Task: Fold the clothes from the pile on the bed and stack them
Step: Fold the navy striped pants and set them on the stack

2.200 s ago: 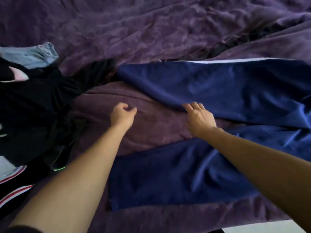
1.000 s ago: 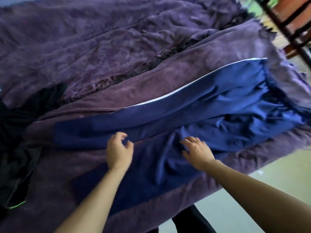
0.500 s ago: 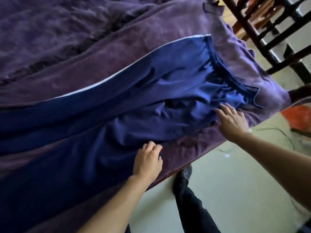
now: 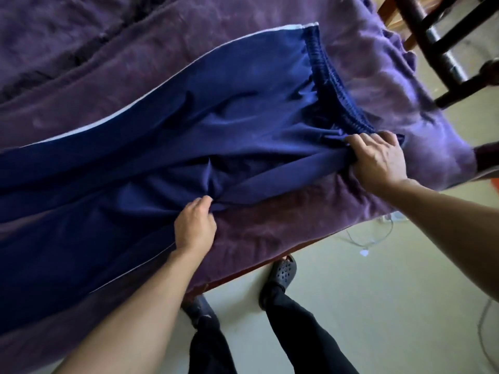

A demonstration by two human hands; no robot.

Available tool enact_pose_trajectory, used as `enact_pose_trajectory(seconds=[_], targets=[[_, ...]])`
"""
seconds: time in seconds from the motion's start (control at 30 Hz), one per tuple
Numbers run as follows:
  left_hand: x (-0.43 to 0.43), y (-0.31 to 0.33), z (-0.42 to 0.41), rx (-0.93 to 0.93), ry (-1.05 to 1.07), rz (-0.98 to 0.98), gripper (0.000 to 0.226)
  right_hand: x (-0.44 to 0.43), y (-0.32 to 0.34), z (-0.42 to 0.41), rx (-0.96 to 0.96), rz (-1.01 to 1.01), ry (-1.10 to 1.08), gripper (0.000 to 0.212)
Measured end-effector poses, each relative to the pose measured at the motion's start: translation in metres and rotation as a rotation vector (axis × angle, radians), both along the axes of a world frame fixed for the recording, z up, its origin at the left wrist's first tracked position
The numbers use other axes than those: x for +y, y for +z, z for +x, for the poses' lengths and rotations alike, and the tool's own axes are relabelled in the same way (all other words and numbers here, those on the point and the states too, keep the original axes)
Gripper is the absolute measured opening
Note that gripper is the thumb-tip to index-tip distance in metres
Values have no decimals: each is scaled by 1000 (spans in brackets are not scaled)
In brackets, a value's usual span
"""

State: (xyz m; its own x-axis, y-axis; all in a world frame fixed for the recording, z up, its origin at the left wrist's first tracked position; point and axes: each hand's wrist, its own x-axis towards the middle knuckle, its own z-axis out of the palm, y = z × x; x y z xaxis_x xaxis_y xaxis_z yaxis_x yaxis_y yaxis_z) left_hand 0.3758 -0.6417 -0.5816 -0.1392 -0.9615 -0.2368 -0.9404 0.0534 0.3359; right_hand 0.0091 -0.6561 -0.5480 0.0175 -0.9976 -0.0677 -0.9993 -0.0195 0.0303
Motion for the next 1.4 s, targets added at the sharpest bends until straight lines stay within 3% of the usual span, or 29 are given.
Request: enact_pose_trajectory(seconds=[0.07,0.17,0.23,0.37,0.47,0.63,0.83,1.03,1.23,1.33,1.4], targets=[[13,15,5,-86,-118,14,33,6,14,-9,-35,43,1,33],[43,27,11,-244,-278,277,43,24,27,-14,-29,206,68,29],[56,32,14,-236,-323,392,40,31,32,-16,52,304,50,26],[28,60,25,-43,-215,278,26,8,45,-30,66,257,-27,26],[-20,79,50,157,18,142,22,-31,68,-31,-72,150,-182,18],[-120,89,94,294,230,-47,14,-123,87,-10,-294,22,-288,25],[-241,53,99,181,208,-56,12,-221,51,28,-302,110,-428,37],[-277,-14,81,-109,197,150,23,-238,-13,48,-150,239,-520,38],[-251,-20,84,-78,183,25,31,-239,-10,62,124,175,-377,49],[-222,0,103,-110,207,17,36,-239,8,109,28,50,-148,54],[-197,13,122,-135,262,39,34,-232,19,158,-90,65,37,45]])
